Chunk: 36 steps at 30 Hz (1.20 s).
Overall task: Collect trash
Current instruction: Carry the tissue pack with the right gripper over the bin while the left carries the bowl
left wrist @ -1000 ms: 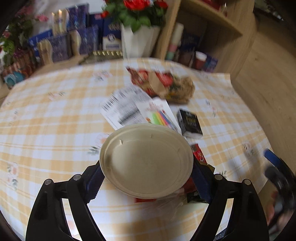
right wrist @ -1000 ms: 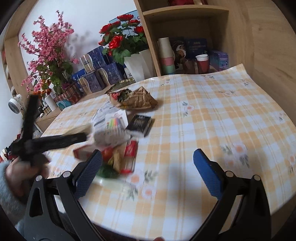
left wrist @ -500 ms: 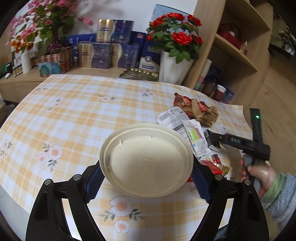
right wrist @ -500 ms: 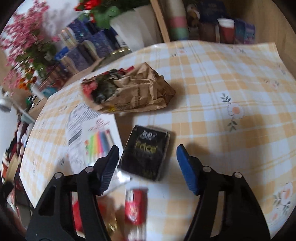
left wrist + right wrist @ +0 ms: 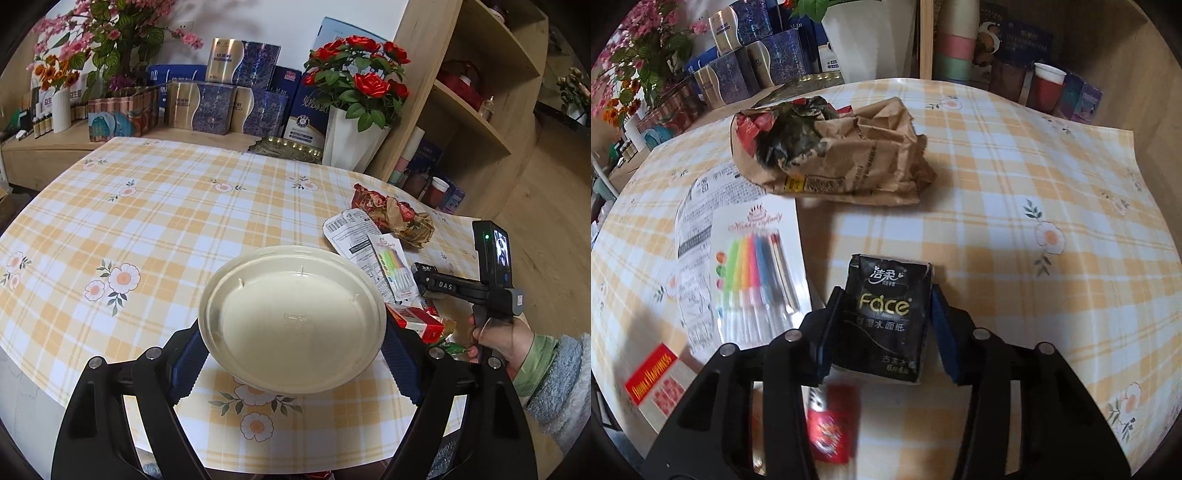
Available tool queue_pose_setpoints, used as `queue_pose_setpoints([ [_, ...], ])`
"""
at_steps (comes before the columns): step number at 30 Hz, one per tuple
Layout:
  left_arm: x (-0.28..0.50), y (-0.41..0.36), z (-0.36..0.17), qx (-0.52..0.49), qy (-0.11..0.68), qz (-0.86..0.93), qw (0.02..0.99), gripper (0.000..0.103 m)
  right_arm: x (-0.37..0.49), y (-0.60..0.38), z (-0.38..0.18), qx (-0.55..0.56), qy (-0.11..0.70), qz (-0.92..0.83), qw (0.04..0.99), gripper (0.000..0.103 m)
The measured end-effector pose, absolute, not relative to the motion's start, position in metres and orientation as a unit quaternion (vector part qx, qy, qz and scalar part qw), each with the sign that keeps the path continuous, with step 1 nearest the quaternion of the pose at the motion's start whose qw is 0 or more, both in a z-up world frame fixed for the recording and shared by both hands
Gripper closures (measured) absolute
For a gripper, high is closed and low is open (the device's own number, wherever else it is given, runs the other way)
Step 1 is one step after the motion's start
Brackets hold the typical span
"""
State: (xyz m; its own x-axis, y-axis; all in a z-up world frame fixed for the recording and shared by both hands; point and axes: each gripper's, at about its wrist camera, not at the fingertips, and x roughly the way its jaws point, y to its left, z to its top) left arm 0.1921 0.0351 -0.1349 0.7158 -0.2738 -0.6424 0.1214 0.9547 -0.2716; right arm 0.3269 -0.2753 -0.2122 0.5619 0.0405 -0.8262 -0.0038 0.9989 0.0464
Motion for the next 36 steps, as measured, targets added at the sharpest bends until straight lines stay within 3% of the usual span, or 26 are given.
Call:
queue_pose_setpoints([
  [22,0.121,0.007,-0.103,-0.067,0.325,-0.15,0.931,0.021,0.183,-0.312,-0.115,0.069,0.357,0.042,0.931,0.064],
  [36,0.061,0.013,-0.107,-0.046,0.318,-0.164,0.933,0.021,0.068,-0.273,-0.111,0.047,0.338,0.115,0.933,0.064],
])
